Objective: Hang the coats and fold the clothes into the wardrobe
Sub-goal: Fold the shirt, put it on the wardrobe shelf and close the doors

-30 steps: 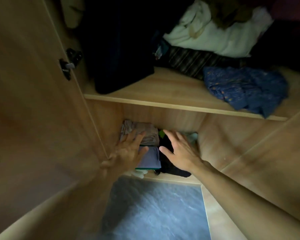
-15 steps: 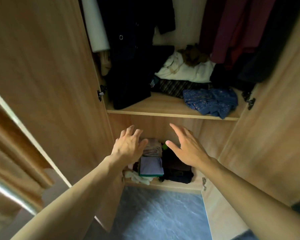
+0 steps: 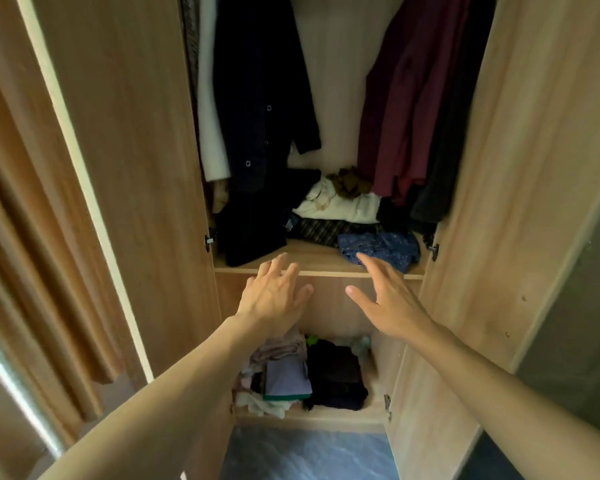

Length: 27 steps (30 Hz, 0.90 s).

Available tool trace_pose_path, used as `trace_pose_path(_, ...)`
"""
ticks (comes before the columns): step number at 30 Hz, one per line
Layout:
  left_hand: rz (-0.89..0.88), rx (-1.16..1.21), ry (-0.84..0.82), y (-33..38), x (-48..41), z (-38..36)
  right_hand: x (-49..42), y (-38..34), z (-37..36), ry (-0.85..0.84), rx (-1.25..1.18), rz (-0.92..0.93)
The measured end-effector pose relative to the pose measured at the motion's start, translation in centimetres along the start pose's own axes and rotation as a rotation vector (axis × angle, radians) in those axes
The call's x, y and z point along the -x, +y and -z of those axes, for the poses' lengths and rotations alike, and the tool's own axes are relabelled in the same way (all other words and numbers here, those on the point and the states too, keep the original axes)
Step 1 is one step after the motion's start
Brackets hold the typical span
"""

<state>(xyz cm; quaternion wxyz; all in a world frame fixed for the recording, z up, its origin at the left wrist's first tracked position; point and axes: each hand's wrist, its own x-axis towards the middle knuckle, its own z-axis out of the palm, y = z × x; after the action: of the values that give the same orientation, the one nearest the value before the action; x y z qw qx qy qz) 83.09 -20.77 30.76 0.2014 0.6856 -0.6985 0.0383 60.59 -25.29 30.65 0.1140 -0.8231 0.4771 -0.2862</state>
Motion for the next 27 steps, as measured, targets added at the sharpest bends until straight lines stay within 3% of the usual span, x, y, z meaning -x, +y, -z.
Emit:
trace_pose_path(14,-0.095,0.075,0.046,-4.5,2.4,4.7,3.4,-5.9,2.4,0.120,0.098,-0.060)
trace_pose_path(27,-0.208,0.137,-0.015,2.9,1.0,2.1,7.6,-2.2,8.6,0.225,0.168,-0.122)
